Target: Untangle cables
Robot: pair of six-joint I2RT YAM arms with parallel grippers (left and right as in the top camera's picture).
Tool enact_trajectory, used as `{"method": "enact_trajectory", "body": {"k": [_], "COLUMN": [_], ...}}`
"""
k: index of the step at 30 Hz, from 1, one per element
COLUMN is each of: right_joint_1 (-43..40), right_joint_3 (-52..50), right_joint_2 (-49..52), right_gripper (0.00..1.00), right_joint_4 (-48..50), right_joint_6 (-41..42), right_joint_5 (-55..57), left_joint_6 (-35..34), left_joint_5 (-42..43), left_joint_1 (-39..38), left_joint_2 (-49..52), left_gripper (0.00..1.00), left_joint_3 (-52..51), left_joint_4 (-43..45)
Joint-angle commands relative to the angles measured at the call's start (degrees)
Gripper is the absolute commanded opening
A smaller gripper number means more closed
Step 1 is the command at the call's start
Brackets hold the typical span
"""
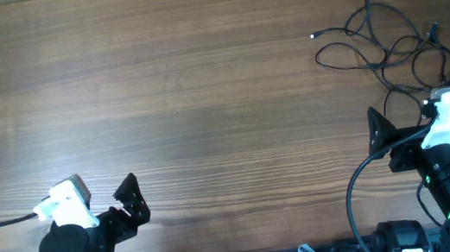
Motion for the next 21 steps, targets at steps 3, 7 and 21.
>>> {"method": "enact_trajectory", "body": {"k": [3, 7, 21], "right_joint_1": [0.02, 0.02, 8.28], "right_joint_3": [-0.52, -0.57, -34.34], "right_joint_2": [-0.26, -0.31, -22.64], "right_gripper": [1.0, 1.0, 1.0], "right_joint_4": [-7.21, -11.41, 45.18], "right_joint_6": [0.42, 0.37, 0.11], "right_joint_5": [0.13, 0.15, -0.74], "left_joint_6": [-0.57, -0.57, -0.57], "left_joint_5": [-0.09, -0.09, -0.09], "left_joint_1": [-0.09, -0.09, -0.09], "left_joint_2": [-0.46, -0.46, -0.46], "left_gripper": [1.0, 1.0, 1.0], "left_joint_3": [-0.48, -0.48, -0.48], "left_joint_4": [-6.25, -6.34, -6.34]}}
